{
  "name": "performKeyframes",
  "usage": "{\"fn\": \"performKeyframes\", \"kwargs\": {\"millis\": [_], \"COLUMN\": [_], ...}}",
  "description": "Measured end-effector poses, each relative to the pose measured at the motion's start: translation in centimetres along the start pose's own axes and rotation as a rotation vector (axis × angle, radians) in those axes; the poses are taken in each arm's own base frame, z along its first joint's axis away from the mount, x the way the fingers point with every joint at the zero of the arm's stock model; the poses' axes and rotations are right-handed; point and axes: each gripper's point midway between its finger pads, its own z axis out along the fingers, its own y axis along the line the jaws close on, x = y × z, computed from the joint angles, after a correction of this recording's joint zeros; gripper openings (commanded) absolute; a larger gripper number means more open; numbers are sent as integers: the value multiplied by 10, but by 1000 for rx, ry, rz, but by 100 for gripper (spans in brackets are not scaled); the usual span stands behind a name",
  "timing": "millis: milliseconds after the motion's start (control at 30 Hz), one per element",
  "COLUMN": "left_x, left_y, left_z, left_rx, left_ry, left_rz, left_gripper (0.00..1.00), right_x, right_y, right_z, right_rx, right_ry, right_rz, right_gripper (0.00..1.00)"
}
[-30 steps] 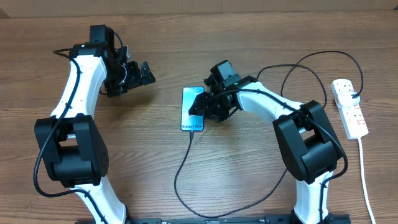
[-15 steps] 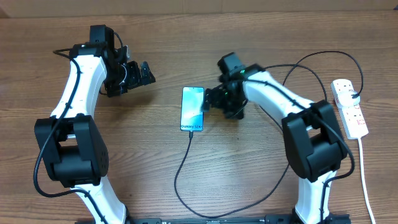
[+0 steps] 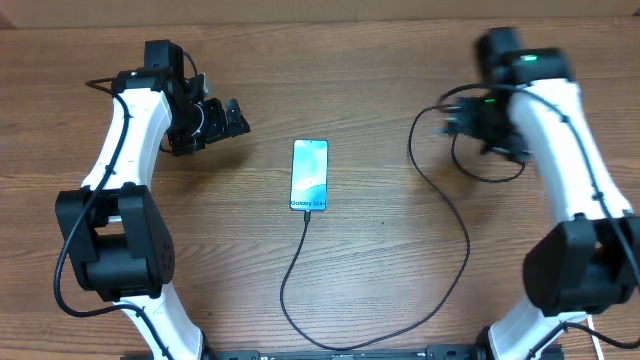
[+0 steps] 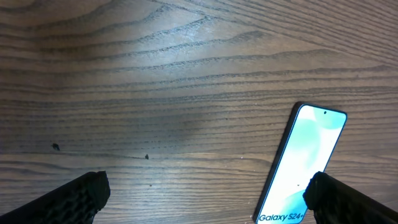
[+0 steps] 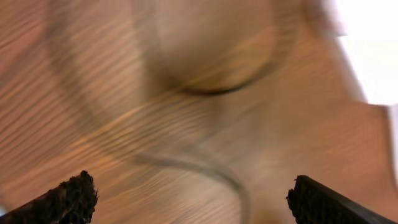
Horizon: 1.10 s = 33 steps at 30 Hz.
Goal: Plug charger to phone and switch on socket
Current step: 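Move the right gripper over to the white power strip, then press the red socket switch beside the plug with the right gripper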
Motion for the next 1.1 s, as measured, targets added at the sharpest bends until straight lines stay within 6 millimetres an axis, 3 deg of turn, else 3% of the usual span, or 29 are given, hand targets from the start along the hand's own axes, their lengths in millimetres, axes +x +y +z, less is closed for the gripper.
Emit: {"fn": "performKeyframes", "kwargs": {"millis": [367,567,767,1100], "left_x": [0,0,0,0], "left_y": [0,0,0,0], "left_z": [0,0,0,0], "left_rx": [0,0,0,0], "left_ry": [0,0,0,0], "left_rz": [0,0,0,0], "left_gripper": [100,100,100,100], "right_x": [-56,-67,-70,-79], "right_y": [-166,-219,-243,-232], "right_z": [25,35,59,102], "right_rx": [105,120,107,37], "right_ry": [-25,-67,-86,-152], "right_rz": [408,523,490,414], "right_gripper": [100,100,100,100]}}
